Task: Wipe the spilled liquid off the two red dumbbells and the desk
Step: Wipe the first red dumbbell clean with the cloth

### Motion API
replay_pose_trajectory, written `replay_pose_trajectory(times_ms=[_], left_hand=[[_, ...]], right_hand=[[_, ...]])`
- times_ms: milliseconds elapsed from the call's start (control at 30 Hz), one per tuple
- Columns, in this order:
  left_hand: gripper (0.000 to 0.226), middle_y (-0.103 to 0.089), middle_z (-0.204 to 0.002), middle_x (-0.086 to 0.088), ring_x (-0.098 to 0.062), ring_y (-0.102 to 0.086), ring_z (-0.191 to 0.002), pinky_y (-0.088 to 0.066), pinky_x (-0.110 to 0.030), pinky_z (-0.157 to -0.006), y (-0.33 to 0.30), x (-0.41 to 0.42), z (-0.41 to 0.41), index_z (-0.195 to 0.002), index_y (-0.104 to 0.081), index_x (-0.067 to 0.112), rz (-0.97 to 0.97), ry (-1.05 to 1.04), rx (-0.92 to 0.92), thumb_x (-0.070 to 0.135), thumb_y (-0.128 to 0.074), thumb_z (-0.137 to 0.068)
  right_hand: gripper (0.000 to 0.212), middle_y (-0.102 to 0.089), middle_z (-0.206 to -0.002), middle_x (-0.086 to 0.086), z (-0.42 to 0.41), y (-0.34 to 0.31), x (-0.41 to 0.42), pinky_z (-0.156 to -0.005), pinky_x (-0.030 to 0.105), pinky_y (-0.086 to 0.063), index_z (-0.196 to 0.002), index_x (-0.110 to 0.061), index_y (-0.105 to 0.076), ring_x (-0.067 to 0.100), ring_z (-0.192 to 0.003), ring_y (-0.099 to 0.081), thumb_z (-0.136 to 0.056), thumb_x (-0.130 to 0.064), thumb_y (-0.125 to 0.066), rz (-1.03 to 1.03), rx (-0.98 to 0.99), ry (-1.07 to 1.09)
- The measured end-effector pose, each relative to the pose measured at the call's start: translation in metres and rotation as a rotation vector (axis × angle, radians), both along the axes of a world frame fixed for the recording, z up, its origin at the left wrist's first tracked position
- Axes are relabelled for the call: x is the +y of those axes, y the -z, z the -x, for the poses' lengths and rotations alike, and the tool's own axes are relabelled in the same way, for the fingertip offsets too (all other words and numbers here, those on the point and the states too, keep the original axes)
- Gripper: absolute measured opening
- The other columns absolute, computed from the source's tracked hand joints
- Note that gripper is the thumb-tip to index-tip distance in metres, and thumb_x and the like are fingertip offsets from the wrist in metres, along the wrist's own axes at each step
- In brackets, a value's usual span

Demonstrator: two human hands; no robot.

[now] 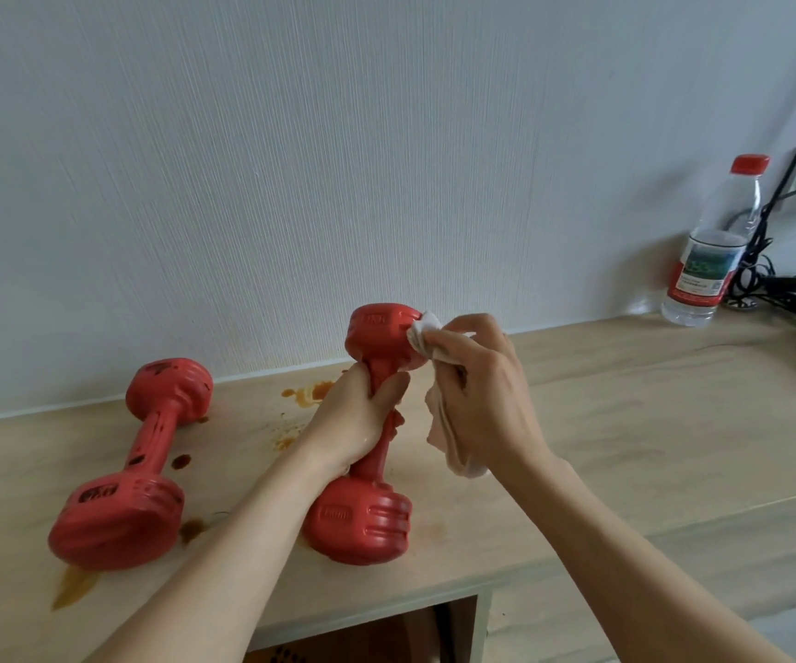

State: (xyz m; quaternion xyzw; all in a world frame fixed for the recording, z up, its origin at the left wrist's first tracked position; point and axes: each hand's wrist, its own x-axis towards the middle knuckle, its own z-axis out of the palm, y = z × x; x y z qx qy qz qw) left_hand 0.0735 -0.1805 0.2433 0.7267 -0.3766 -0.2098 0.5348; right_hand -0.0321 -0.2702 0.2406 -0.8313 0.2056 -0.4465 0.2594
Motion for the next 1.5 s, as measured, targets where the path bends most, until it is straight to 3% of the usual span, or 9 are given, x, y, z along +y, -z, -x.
replay_pose_trajectory(times_ms=[167, 300, 467, 700, 867, 967, 1033, 1367, 1500], left_hand=[[0.016, -0.057, -0.064, -0.003, -0.001, -0.054, -0.043, -0.044, -0.016, -0.045, -0.004, 0.0, 0.002, -0.081, -0.048, 0.015, -0.025, 0.001, -0.105, 0.022, -0.049, -0.094], [0.018, -0.058, -0.061, -0.003, 0.001, -0.053, -0.04, -0.041, -0.012, -0.041, -0.004, -0.002, 0.005, -0.079, -0.049, 0.014, -0.024, -0.009, -0.133, 0.023, -0.049, -0.094], [0.016, -0.057, -0.064, -0.004, 0.001, -0.054, -0.042, -0.044, -0.015, -0.044, -0.002, -0.003, 0.002, -0.081, -0.047, 0.013, -0.041, -0.015, -0.133, 0.022, -0.05, -0.093], [0.018, -0.058, -0.063, -0.001, -0.008, -0.054, -0.048, -0.04, -0.012, -0.043, -0.005, -0.004, 0.005, -0.084, -0.049, 0.01, -0.117, -0.037, -0.245, 0.025, -0.048, -0.094], [0.015, -0.059, -0.064, -0.004, -0.005, -0.055, -0.047, -0.043, -0.014, -0.045, -0.004, -0.002, 0.004, -0.081, -0.047, 0.016, -0.07, -0.022, -0.185, 0.024, -0.05, -0.094], [0.016, -0.059, -0.065, -0.003, 0.002, -0.054, -0.043, -0.039, -0.008, -0.042, -0.007, -0.002, 0.007, -0.078, -0.046, 0.017, -0.083, 0.01, -0.243, 0.022, -0.049, -0.094], [0.017, -0.059, -0.066, -0.003, 0.005, -0.053, -0.042, -0.038, -0.007, -0.041, -0.008, -0.003, 0.01, -0.077, -0.046, 0.018, -0.094, 0.025, -0.276, 0.021, -0.049, -0.093], [0.014, -0.059, -0.066, -0.003, -0.005, -0.056, -0.049, -0.045, -0.026, -0.054, -0.001, -0.002, -0.001, -0.083, -0.052, 0.015, 0.016, 0.006, -0.11, 0.024, -0.053, -0.093], [0.016, -0.06, -0.066, -0.003, -0.013, -0.058, -0.053, -0.046, -0.03, -0.054, -0.002, -0.002, -0.003, -0.084, -0.054, 0.012, 0.046, 0.025, -0.04, 0.026, -0.053, -0.093]], right_hand=[[0.025, -0.051, -0.108, 0.0, -0.001, -0.016, 0.01, -0.074, 0.036, -0.048, -0.108, -0.024, -0.066, 0.023, -0.097, -0.054, -0.089, -0.017, -0.051, 0.015, 0.015, 0.017], [0.025, -0.051, -0.109, 0.003, -0.003, -0.023, 0.014, -0.07, 0.038, -0.05, -0.113, -0.023, -0.062, 0.023, -0.097, -0.054, -0.091, -0.023, -0.051, 0.041, 0.08, 0.039], [0.018, -0.053, -0.096, 0.003, 0.007, -0.018, 0.003, -0.07, 0.034, -0.046, -0.101, -0.017, -0.065, 0.024, -0.079, -0.058, -0.091, -0.024, -0.053, -0.09, 0.096, 0.054], [0.024, -0.053, -0.098, 0.002, 0.001, -0.029, 0.012, -0.074, 0.027, -0.046, -0.104, -0.018, -0.066, 0.015, -0.083, -0.056, -0.093, -0.036, -0.054, -0.068, 0.063, -0.027], [0.014, -0.056, -0.092, 0.0, 0.009, -0.018, -0.01, -0.069, 0.021, -0.04, -0.097, -0.021, -0.068, 0.018, -0.083, -0.056, -0.09, -0.03, -0.059, -0.163, 0.123, 0.028], [0.013, -0.054, -0.086, -0.006, 0.007, -0.027, -0.01, -0.065, 0.006, -0.035, -0.093, -0.022, -0.07, 0.008, -0.078, -0.053, -0.09, -0.028, -0.059, -0.135, -0.006, 0.039], [0.015, -0.055, -0.093, -0.005, 0.003, -0.032, -0.007, -0.068, 0.006, -0.036, -0.098, -0.023, -0.071, 0.006, -0.081, -0.054, -0.09, -0.027, -0.059, -0.081, -0.024, 0.027], [0.008, -0.067, -0.088, 0.003, 0.003, -0.011, -0.019, -0.071, 0.028, -0.048, -0.087, -0.02, -0.069, 0.018, -0.083, -0.062, -0.087, -0.017, -0.062, -0.28, -0.034, 0.059], [0.026, -0.057, -0.109, -0.006, 0.0, -0.021, -0.004, -0.085, 0.01, -0.043, -0.111, -0.02, -0.065, 0.003, -0.099, -0.057, -0.089, -0.008, -0.058, -0.242, -0.158, -0.061]])
